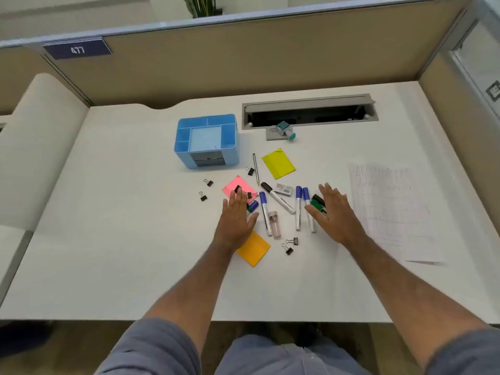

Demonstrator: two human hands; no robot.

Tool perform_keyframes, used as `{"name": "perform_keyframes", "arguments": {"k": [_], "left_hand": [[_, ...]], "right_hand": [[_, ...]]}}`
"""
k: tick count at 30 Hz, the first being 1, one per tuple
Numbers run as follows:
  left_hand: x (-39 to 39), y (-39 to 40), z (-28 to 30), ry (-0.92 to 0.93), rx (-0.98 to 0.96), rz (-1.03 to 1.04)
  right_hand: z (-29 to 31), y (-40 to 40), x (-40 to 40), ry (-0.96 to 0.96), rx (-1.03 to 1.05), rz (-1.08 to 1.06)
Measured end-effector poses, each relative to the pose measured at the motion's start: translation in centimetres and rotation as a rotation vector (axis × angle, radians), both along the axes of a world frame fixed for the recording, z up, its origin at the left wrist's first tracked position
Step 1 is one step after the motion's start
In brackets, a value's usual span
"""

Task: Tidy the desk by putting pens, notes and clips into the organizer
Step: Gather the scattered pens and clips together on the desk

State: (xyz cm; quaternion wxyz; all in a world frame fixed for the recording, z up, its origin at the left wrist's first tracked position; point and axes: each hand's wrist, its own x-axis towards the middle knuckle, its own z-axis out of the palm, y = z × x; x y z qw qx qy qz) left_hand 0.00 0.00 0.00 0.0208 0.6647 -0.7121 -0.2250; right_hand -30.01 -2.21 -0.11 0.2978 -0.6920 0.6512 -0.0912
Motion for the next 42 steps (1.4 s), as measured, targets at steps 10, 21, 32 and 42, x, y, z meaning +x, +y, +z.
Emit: {"name": "perform_keyframes", "arguments": {"k": [10,21,32,42], "left_hand": [[0.3,0.1,-1.0,-0.213,-0.015,0.002],[0.8,-1.6,-2.2,-0.238,0.006,-0.053],[1.2,-1.0,-3.9,-0.2,-0.015,-0.042],[1.8,0.3,-4.7,-0.142,-0.029,0.031]], "right_hand": [[-1.3,1.6,2.0,0.159,-0.087,-0.018],[-3.6,0.6,3.8,0.317,-0.045,0.081],[-4.4,0.5,5.2,0.412,-0.092,0.16],[-4.4,0.4,6.9,0.441,-0.131,0.204]]}}
